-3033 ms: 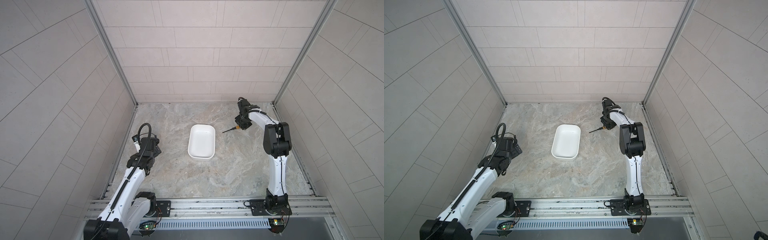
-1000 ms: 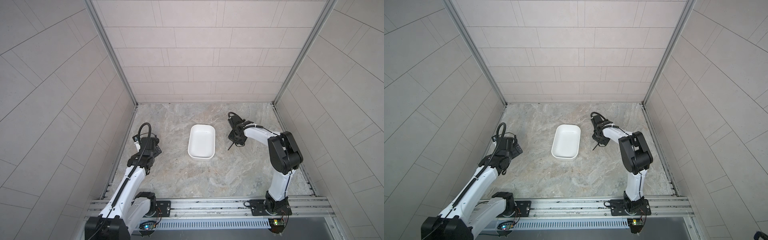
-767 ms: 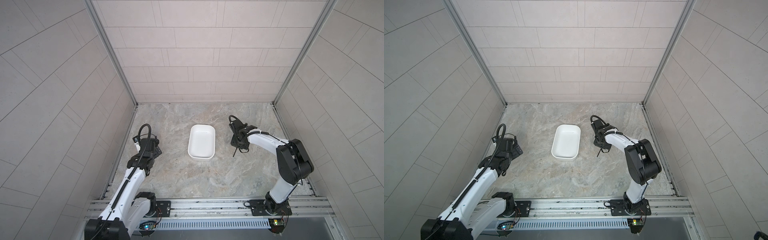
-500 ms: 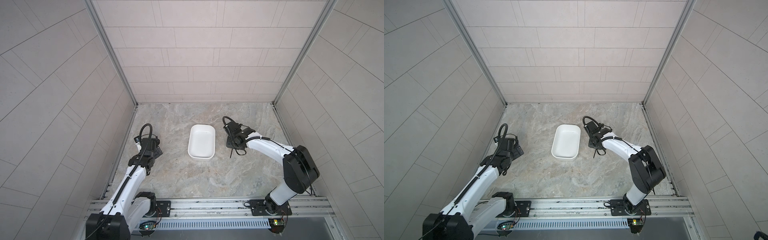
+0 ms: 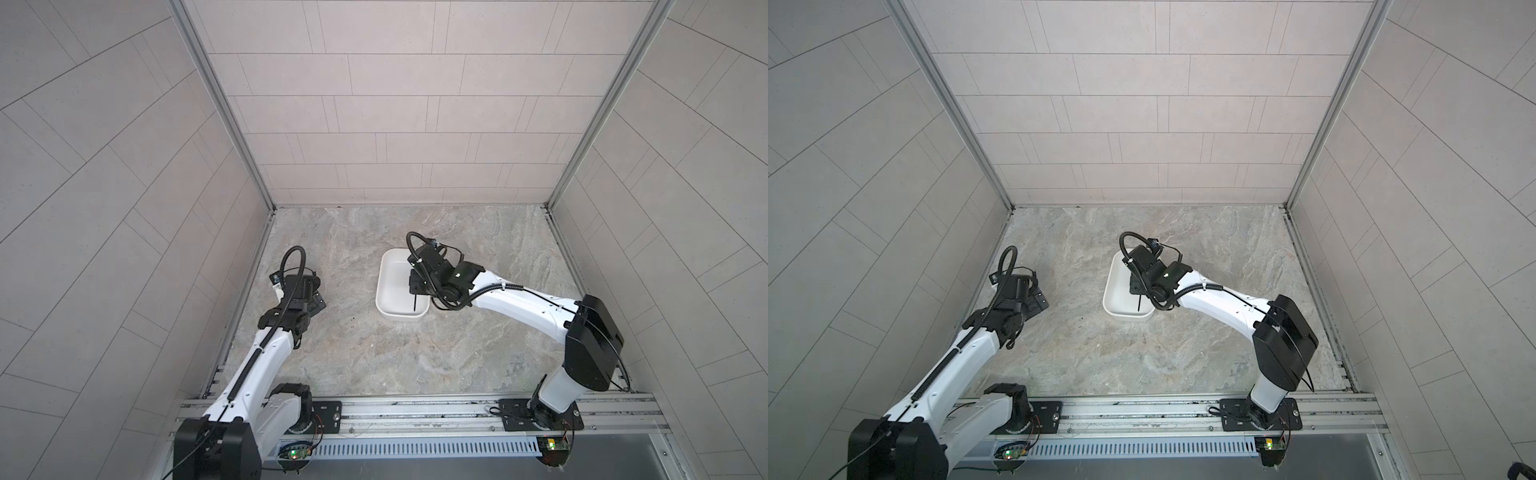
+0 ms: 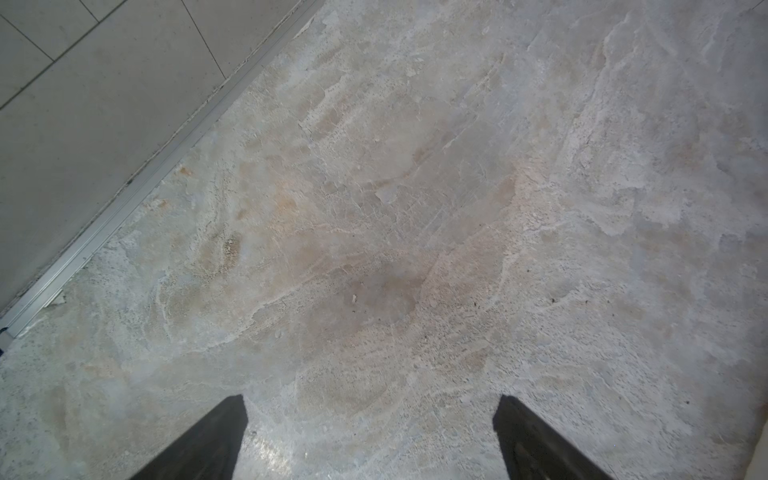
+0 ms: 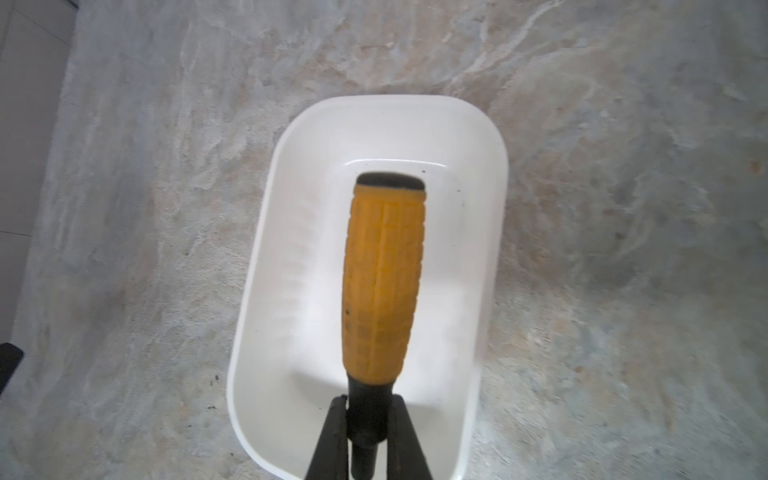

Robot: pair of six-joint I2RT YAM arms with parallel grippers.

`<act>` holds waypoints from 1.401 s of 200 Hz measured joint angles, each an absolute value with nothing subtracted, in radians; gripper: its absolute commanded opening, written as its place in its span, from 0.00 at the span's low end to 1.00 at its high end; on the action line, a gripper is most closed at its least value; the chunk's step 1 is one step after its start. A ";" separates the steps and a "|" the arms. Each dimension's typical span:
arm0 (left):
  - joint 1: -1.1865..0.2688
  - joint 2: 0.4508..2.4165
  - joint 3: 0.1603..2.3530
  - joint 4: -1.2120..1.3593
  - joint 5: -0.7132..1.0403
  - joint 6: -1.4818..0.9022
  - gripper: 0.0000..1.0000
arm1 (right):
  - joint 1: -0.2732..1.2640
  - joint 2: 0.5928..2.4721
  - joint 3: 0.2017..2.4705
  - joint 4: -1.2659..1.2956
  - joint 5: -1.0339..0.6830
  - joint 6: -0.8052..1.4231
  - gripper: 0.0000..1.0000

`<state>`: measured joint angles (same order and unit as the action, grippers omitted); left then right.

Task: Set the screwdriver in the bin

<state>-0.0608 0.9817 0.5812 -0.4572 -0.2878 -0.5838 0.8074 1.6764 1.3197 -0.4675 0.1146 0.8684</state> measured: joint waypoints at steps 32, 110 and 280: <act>-0.059 0.982 0.581 -0.455 -0.287 -0.584 1.00 | 0.791 1.799 1.380 -0.441 0.091 0.867 0.00; -0.059 0.982 0.581 -0.453 -0.279 -0.583 1.00 | 0.769 1.850 1.412 -0.470 0.056 0.841 0.35; -0.059 1.028 0.581 -0.441 -0.261 -0.583 1.00 | 0.564 0.947 0.516 -0.028 0.754 0.154 0.65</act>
<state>-0.0589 1.0275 0.5812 -0.4408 -0.2611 -0.5831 0.5640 0.9474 0.5159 -0.0284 0.7544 0.1535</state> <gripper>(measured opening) 0.998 0.618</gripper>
